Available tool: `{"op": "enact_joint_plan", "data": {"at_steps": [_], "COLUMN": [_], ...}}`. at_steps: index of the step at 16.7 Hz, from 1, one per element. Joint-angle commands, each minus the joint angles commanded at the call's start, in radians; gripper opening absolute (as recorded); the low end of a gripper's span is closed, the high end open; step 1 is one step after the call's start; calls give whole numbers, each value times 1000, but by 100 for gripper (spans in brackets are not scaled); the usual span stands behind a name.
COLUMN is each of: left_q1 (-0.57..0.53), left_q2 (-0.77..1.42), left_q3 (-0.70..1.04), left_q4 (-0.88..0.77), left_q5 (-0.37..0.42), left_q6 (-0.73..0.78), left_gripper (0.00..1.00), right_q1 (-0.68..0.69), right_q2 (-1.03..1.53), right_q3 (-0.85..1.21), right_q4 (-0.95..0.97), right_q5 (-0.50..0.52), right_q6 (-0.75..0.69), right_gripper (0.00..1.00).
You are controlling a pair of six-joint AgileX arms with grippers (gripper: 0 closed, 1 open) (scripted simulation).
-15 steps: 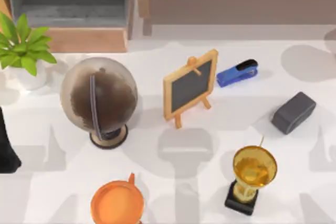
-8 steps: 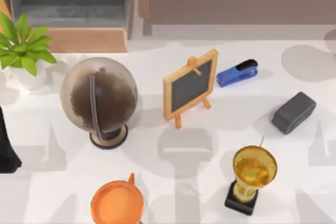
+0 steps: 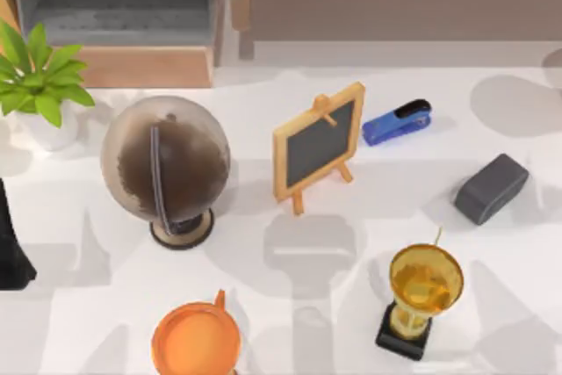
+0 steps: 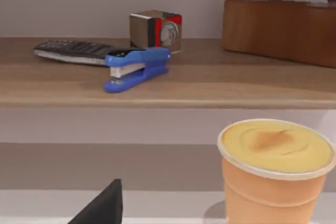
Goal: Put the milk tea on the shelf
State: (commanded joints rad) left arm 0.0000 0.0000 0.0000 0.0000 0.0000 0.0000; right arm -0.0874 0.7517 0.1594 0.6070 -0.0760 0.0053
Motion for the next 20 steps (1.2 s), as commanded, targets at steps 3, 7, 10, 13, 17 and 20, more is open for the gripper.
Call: {"op": "enact_joint_plan", "data": {"at_steps": [3, 7, 10, 13, 17, 20], "left_q1": [0, 0, 0, 0, 0, 0], "left_q2": [0, 0, 0, 0, 0, 0], "left_q3": [0, 0, 0, 0, 0, 0], "left_q4": [0, 0, 0, 0, 0, 0], "left_q5": [0, 0, 0, 0, 0, 0], "left_q6": [0, 0, 0, 0, 0, 0], "left_gripper": [100, 100, 100, 100, 100, 100], "right_q1": [-34, -80, -111, -138, -163, -170], "right_q2": [290, 680, 950, 1181, 1390, 1450], "right_q3": [61, 141, 196, 242, 284, 296], "right_q4": [232, 542, 754, 934, 1097, 1144], "right_q5": [-29, -67, -93, -115, -134, -140], "right_q6": [1, 1, 0, -1, -3, -3], "right_gripper": [100, 100, 100, 100, 100, 100]}}
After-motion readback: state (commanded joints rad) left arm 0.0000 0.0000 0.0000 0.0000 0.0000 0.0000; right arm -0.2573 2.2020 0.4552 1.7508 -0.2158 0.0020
